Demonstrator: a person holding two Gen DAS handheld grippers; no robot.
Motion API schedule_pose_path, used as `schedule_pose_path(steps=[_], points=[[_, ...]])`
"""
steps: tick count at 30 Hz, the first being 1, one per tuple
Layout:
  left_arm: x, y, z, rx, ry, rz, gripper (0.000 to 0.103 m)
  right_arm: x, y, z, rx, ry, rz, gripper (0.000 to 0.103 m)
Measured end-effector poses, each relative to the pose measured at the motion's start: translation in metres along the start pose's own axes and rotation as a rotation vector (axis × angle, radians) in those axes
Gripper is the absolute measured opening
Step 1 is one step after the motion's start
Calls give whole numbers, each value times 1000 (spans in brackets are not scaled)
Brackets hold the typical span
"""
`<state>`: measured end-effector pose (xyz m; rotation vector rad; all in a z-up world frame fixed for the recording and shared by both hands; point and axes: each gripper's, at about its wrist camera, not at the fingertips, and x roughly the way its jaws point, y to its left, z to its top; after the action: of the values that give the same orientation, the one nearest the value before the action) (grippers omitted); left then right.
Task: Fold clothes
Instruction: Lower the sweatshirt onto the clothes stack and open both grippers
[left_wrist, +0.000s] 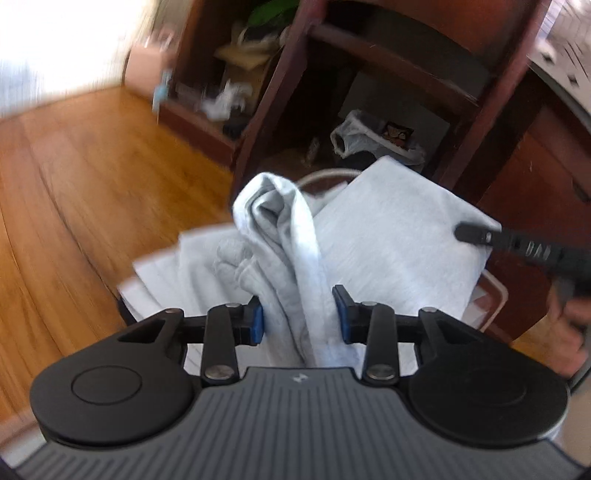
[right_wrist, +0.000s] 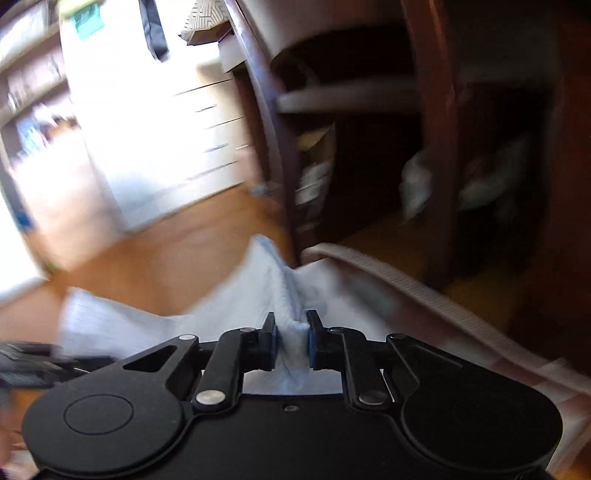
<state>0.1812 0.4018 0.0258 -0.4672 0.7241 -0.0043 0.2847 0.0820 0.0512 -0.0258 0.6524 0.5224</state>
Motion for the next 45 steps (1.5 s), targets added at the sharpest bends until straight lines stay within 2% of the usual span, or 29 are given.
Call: schedule_pose_path(steps=[2, 5, 6, 8, 10, 12, 13, 15, 17, 18, 19, 21, 22, 24, 25, 26, 27, 30, 34, 36, 38, 40, 43, 45], points=[[8, 6, -8, -44, 3, -7, 35, 12, -2, -13, -25, 27, -80, 17], [6, 11, -20, -75, -39, -19, 38, 38, -13, -27, -40, 87, -84, 17], [3, 12, -23, -79, -59, -20, 39, 41, -15, -30, -57, 86, -95, 24], [-7, 10, -24, -64, -91, 22, 40, 32, -17, -26, -92, 45, -172, 42], [-26, 7, -22, -48, -170, 81, 39, 23, -18, -20, -130, 15, -268, 40], [-42, -3, -15, 17, -277, 129, 37, 12, -11, -16, -226, -54, -357, 40], [-50, -8, -12, 49, -330, 153, 37, 6, -8, -15, -259, -87, -363, 40], [-64, -18, -5, 112, -424, 190, 37, -7, -5, -13, -228, -134, -230, 43], [-51, -31, 2, 164, -357, 130, 38, -17, -5, -15, -150, -161, -53, 50], [-42, -38, 5, 197, -324, 115, 38, -18, -7, -18, -126, -163, 34, 56], [-29, -43, 5, 218, -296, 125, 36, -14, -4, -20, -121, -149, 106, 59], [-5, -46, 6, 230, -227, 128, 36, 4, 3, -24, -138, -103, 199, 60], [7, -39, 6, 191, -181, 138, 37, 14, 5, -27, -150, -75, 221, 60], [27, -19, 5, 97, -111, 161, 36, 39, 4, -31, -176, -24, 189, 63], [31, -9, 2, 63, -100, 164, 32, 47, -3, -32, -162, -26, 174, 65], [32, -3, -2, 58, -100, 178, 22, 52, -13, -31, -126, -26, 175, 63], [33, 2, -6, 60, -100, 191, 20, 57, -24, -29, -76, -16, 178, 62], [35, -3, -14, 150, -85, 209, 20, 70, -42, -25, -17, 33, 186, 62], [36, -5, -10, 132, -69, 222, 20, 74, -43, -23, -29, 33, 149, 66], [33, -1, -7, 98, -58, 228, 20, 67, -41, -26, -14, 29, 91, 81], [27, -2, -9, 79, -49, 220, 20, 72, -47, -25, -23, 22, 60, 81], [19, -8, -12, 120, -41, 219, 20, 77, -59, -25, -54, 22, 13, 85], [12, -14, -11, 158, -37, 267, 27, 67, -88, -23, 57, 8, -65, 85], [5, -16, -12, 157, -49, 331, 52, 51, -102, -24, 154, -7, -110, 84]])
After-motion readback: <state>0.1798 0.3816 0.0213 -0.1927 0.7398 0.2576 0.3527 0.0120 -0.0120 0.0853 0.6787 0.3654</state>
